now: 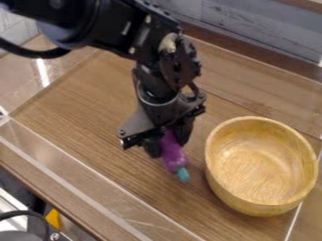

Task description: Remove the purple eggplant from inside the brown bowl and put it on the table

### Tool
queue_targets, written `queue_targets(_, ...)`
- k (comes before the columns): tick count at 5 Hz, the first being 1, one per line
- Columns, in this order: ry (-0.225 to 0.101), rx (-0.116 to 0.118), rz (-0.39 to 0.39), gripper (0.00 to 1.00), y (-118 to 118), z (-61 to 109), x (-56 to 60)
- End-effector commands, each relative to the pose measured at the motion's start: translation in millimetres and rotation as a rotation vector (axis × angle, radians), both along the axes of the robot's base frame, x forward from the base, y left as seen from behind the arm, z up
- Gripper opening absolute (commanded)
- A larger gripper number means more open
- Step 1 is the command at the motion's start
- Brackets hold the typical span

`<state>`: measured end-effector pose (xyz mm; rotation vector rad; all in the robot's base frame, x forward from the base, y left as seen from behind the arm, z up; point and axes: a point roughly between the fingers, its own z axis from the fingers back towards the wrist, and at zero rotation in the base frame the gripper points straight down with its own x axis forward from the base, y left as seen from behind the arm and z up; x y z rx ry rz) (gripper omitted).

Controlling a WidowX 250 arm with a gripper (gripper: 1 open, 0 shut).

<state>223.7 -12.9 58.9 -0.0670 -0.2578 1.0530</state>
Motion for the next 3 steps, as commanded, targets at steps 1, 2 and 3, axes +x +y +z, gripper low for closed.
queue_targets(1,-0.015,0.012,-0.026,0.00,-6.6,-3.8,6.9)
queue_targets(2,-0.004,0.019,-0.011,0.00,-15.0,0.6,5.1)
queue_targets(3,0.009,0.025,0.004,0.00,-22.3,6.0,4.2)
